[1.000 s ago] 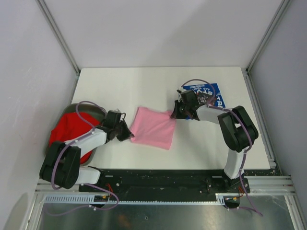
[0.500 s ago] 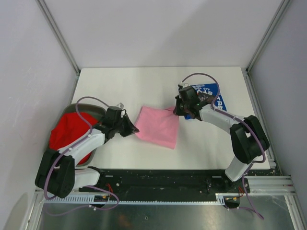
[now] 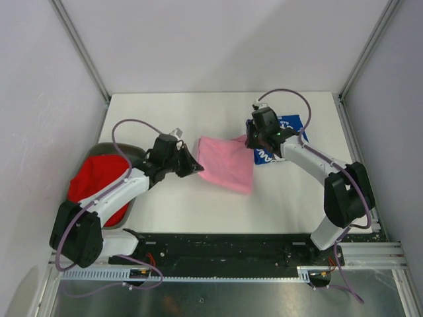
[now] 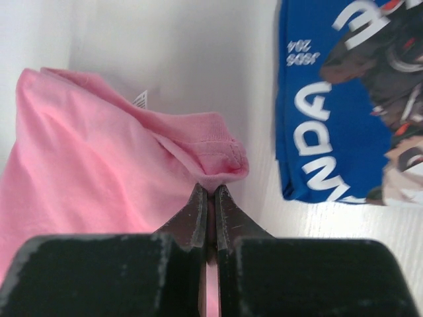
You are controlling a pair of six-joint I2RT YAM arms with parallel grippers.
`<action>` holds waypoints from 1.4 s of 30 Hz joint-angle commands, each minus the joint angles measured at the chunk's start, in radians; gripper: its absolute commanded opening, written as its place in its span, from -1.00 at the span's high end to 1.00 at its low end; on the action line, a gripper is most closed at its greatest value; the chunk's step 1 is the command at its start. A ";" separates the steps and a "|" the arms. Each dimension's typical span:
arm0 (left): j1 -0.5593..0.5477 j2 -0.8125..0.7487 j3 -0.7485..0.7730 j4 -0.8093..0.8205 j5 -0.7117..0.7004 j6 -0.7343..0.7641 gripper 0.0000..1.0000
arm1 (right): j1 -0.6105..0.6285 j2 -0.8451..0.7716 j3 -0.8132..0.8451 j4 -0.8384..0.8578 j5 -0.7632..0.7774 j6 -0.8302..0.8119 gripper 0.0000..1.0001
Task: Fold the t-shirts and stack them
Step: Put the neatly folded tshirt into the corner of the board with both arms
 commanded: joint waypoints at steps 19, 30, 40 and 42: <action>-0.236 0.560 0.699 0.023 -0.025 -0.113 1.00 | -0.307 0.139 0.517 -0.183 0.044 -0.178 1.00; -0.252 0.854 1.008 0.023 0.019 -0.149 1.00 | -0.394 0.305 0.707 -0.210 0.006 -0.182 1.00; -0.256 0.970 1.126 0.023 0.043 -0.168 1.00 | -0.443 0.361 0.736 -0.204 -0.008 -0.191 1.00; -0.255 0.979 1.134 0.023 0.044 -0.170 1.00 | -0.450 0.364 0.734 -0.200 -0.014 -0.189 1.00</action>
